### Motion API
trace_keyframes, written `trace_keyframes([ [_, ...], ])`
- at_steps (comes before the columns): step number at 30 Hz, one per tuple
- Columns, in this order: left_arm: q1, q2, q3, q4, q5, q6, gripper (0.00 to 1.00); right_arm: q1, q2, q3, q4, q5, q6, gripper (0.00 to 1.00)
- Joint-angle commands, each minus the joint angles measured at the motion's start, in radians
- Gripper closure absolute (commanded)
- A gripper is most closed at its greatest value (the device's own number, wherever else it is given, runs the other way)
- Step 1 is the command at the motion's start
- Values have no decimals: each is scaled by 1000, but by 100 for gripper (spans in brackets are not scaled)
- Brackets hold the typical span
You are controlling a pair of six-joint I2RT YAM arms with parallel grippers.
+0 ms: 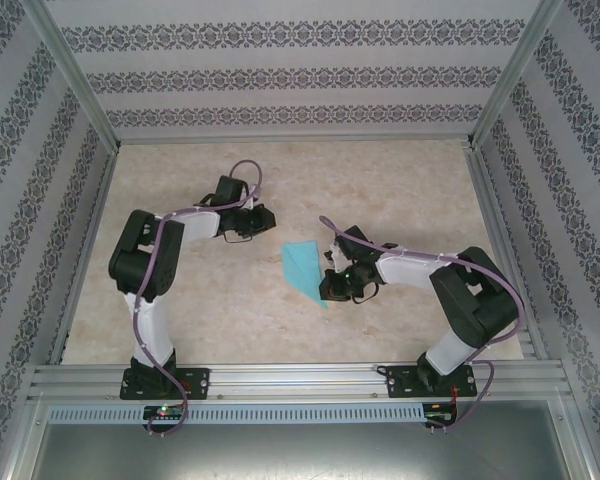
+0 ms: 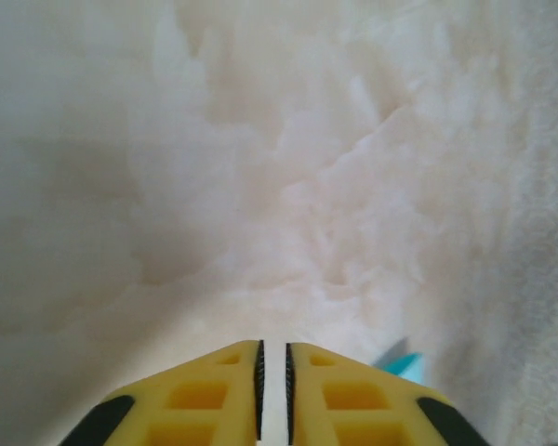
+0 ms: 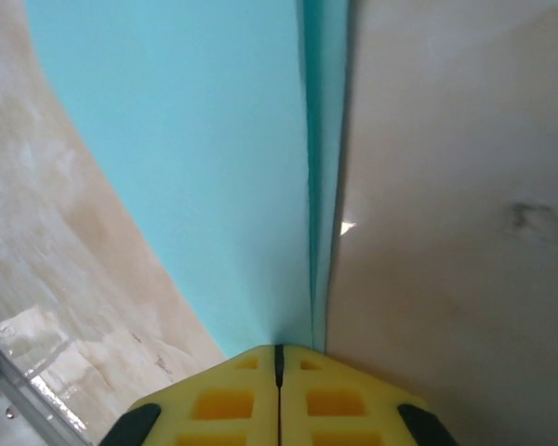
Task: Fold a paper plane with a square sheet of paper (fold left side to right side)
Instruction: Fourth fold the wing at the center of the table, then turn over the paper at the center of the table.
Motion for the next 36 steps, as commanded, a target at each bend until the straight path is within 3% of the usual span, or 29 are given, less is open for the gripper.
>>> trace_keyframes([
  [1, 2, -143, -57, -22, -14, -2, 76, -12, -89, -4, 45, 64, 18, 81],
  [7, -63, -291, -223, 25, -9, -107, 61, -75, -227, 11, 74, 110, -61, 50],
  [10, -115, -327, -289, 69, -16, -186, 55, -107, -199, 34, 77, 39, -118, 43],
  [16, -211, -300, -325, 122, -59, -281, 50, -113, -118, 43, 119, -17, -113, 44],
  [27, -259, -114, -234, 201, -24, -323, 49, -127, -217, -33, 103, 16, -97, 43],
  [33, -279, -53, -170, 243, 5, -327, 55, -175, -314, -86, 82, -12, -85, 39],
  [36, -284, -20, -137, 267, 20, -328, 64, -222, -376, -130, 91, -58, -59, 35],
])
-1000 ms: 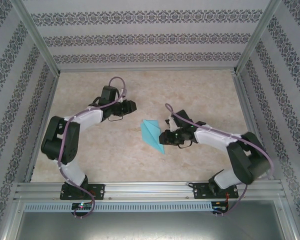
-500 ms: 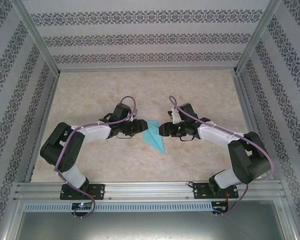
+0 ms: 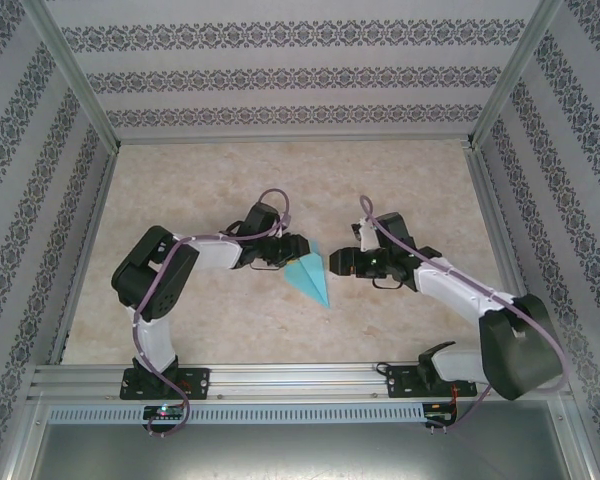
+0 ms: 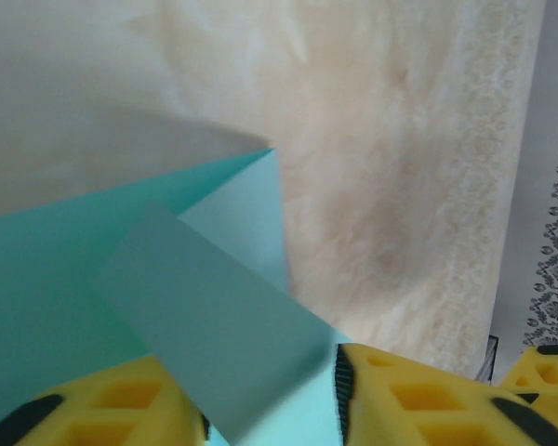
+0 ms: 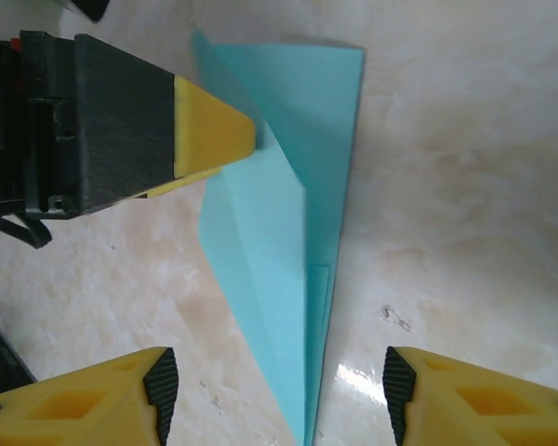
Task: Fold a paper plane with a square sheet of paper (fold left side to right side)
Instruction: Turn over the paper at the center of the table.
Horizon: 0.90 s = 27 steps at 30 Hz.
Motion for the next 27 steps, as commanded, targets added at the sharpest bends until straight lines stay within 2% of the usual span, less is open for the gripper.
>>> trace_keyframes([
  [1, -15, 38, 45, 71, 34, -7, 68, -49, -65, -53, -6, -65, 26, 32],
  [5, -15, 23, 76, 72, 36, 23, 81, -139, -156, -125, 37, -151, 82, 18],
  [8, -14, -17, 110, 22, 29, 76, 90, -214, -225, -192, 126, -227, 169, 4],
  [9, -13, -35, 121, -2, 26, 94, 93, -234, -246, -212, 162, -252, 202, 2],
  [12, -2, -92, 155, -56, 22, 129, 99, -268, -283, -233, 222, -314, 254, 2],
  [19, 56, -236, 228, -127, 34, 150, 100, -277, -306, -227, 356, -378, 370, 2],
  [24, 98, -312, 301, -126, 63, 117, 100, -272, -284, -222, 550, -444, 473, 2],
  [27, 111, -329, 349, -107, 82, 79, 100, -237, -262, -211, 669, -470, 532, 2],
])
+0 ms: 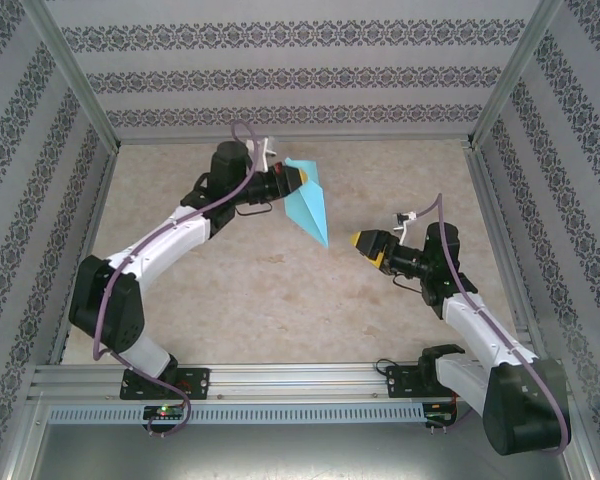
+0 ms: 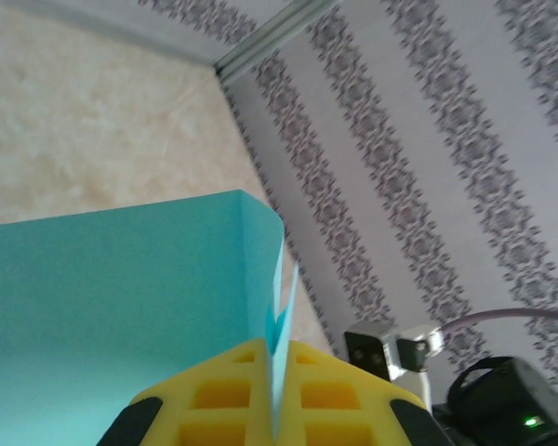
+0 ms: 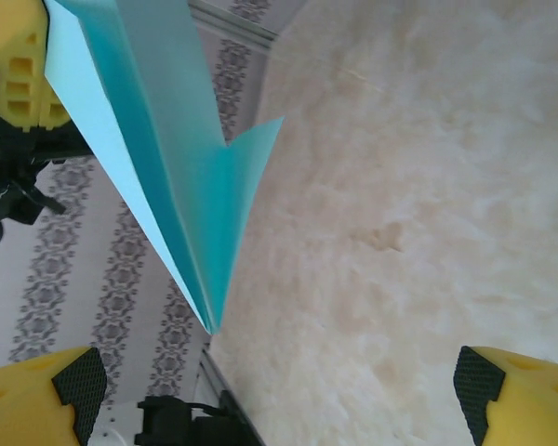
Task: Fold a paper plane with a square sheet of paper (fold left side to right side)
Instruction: Turn over the paper at the center of the table.
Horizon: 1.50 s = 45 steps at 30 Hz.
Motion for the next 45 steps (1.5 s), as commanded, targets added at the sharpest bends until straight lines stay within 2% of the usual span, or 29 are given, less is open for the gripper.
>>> trace_keyframes([
  [1, 12, -29, 60, 8, 46, -46, 100, 46, 21, 22, 206, -64, 88, 2],
  [4, 13, -29, 83, 67, 71, -102, 100, 126, 51, 60, 254, -27, 90, 2],
  [9, 12, -23, 78, 164, 99, -193, 100, 196, 161, 95, 538, 19, 227, 2],
  [11, 12, -23, 72, 175, 108, -208, 100, 213, 195, 119, 591, 21, 253, 2],
  [16, 12, -21, 37, 224, 128, -256, 100, 233, 233, 179, 600, 23, 264, 9],
  [20, 13, -16, -5, 281, 132, -302, 100, 235, 244, 206, 628, 18, 290, 21],
  [28, 13, 5, -18, 271, 145, -310, 100, 212, 237, 216, 579, 21, 277, 35],
  [38, 13, 21, -31, 272, 160, -310, 99, 203, 203, 234, 383, 18, 177, 57],
  [39, 13, 21, -31, 264, 161, -302, 97, 203, 201, 236, 362, 17, 165, 62],
  [42, 12, 16, -28, 237, 162, -279, 80, 204, 191, 242, 296, 18, 124, 72],
  [45, 13, -4, -29, 172, 154, -219, 65, 207, 176, 248, 214, 26, 72, 79],
])
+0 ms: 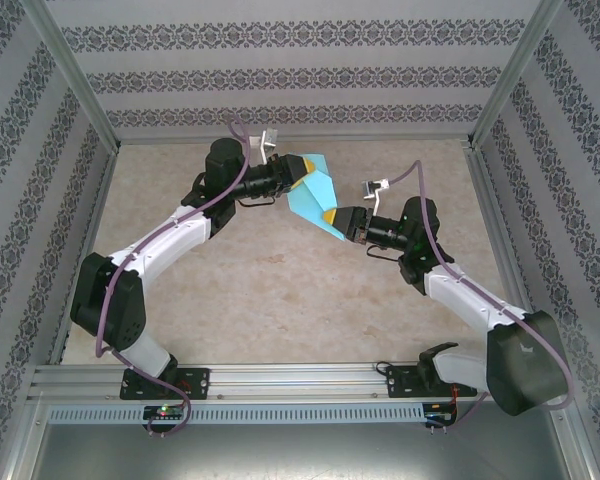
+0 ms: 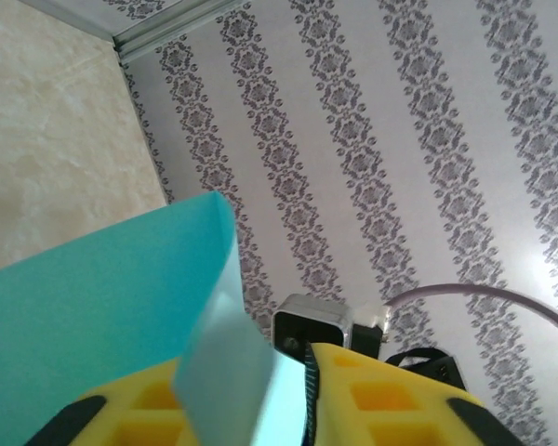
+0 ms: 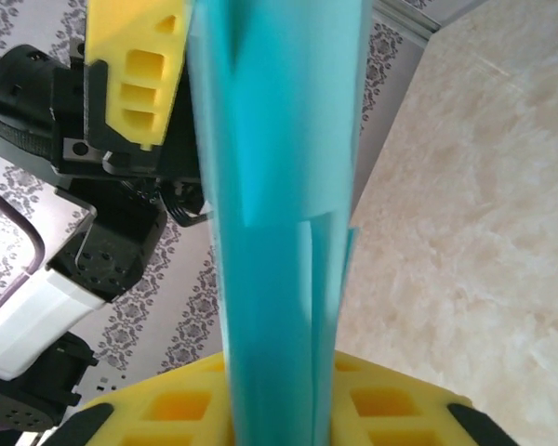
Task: Fold a paper plane with a square sheet of paper (fold left side to right side)
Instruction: Turn over the paper at the center of the table.
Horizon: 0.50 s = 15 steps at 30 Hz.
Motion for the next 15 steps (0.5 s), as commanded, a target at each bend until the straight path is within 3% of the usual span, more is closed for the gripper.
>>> trace_keyframes([
  [1, 9, -35, -5, -78, 4, 95, 59, -1, -40, 38, -122, 10, -109, 80],
  [4, 19, -86, -29, -182, -42, 171, 49, 8, -66, 64, -277, 35, -210, 86],
  [9, 67, -222, -123, -292, -120, 240, 37, 22, -100, 137, -601, 121, -430, 86],
  [11, 80, -289, -147, -368, -170, 292, 34, 43, -101, 184, -769, 193, -543, 86],
  [15, 84, -431, -143, -602, -341, 435, 30, 131, -63, 326, -1111, 456, -790, 86],
])
